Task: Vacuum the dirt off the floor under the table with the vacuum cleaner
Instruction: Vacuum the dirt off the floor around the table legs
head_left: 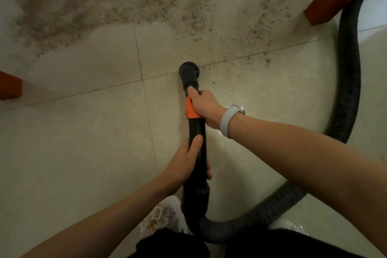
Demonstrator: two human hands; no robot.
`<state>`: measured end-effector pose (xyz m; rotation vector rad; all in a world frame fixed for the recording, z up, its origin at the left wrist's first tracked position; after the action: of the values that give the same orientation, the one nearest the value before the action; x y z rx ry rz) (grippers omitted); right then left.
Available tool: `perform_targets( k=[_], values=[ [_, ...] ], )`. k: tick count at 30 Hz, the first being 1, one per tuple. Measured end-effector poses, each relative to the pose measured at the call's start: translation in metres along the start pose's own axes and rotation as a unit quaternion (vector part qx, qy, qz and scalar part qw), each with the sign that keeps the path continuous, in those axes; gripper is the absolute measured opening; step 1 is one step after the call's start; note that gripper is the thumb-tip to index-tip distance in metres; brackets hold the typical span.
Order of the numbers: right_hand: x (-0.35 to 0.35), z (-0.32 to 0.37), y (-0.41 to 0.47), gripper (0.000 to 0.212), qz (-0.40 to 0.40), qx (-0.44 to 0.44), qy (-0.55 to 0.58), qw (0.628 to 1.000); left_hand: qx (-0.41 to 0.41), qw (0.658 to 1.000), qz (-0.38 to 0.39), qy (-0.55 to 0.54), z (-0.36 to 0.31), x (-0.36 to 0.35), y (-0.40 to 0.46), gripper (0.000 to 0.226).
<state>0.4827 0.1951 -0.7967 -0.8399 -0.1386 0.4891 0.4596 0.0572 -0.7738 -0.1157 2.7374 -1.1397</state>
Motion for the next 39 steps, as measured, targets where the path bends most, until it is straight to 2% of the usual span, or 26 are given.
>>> perform_targets(
  k=[5, 10, 16, 19, 24, 28, 39],
  values=[
    [0.004, -0.004, -0.002, 0.031, -0.012, -0.008, 0.032, 0.999, -0.025, 0.999, -0.018, 0.01, 0.007, -0.004, 0.0, 0.024],
    [-0.006, -0.017, -0.012, 0.03, 0.021, -0.006, 0.078, 0.997, -0.035, 0.998, -0.055, 0.027, 0.014, -0.001, -0.002, 0.029],
    [0.007, -0.024, -0.037, 0.023, 0.079, 0.04, 0.034, 0.995, -0.038, 0.998, -0.056, 0.021, 0.014, -0.002, -0.001, 0.033],
    [0.005, -0.023, -0.042, 0.01, 0.079, 0.047, 0.033, 0.995, -0.029, 0.998, -0.058, 0.019, 0.013, -0.003, -0.003, 0.038],
    [-0.009, -0.016, -0.037, 0.024, 0.064, 0.045, 0.041, 0.996, -0.019, 0.997, -0.073, -0.003, 0.007, -0.002, -0.005, 0.044],
    [-0.014, -0.015, -0.036, 0.024, 0.078, 0.021, 0.058, 0.995, -0.018, 0.997, -0.076, -0.011, 0.003, -0.005, -0.008, 0.044],
    [0.062, 0.003, -0.033, 0.023, -0.042, 0.019, 0.136, 0.99, -0.026, 0.996, 0.012, 0.082, -0.03, -0.043, 0.034, 0.045]
  ],
)
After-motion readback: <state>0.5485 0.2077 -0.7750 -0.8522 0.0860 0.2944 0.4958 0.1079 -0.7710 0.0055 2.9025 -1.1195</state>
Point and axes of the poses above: each hand's wrist, its own y-axis towards the middle knuckle, its own x-axis out of the back of the hand, z = x × y, the point moved 1 cm from there along y, towards the middle knuckle, and after that the axes turned 4 degrees about z, right-handed, at the moved point
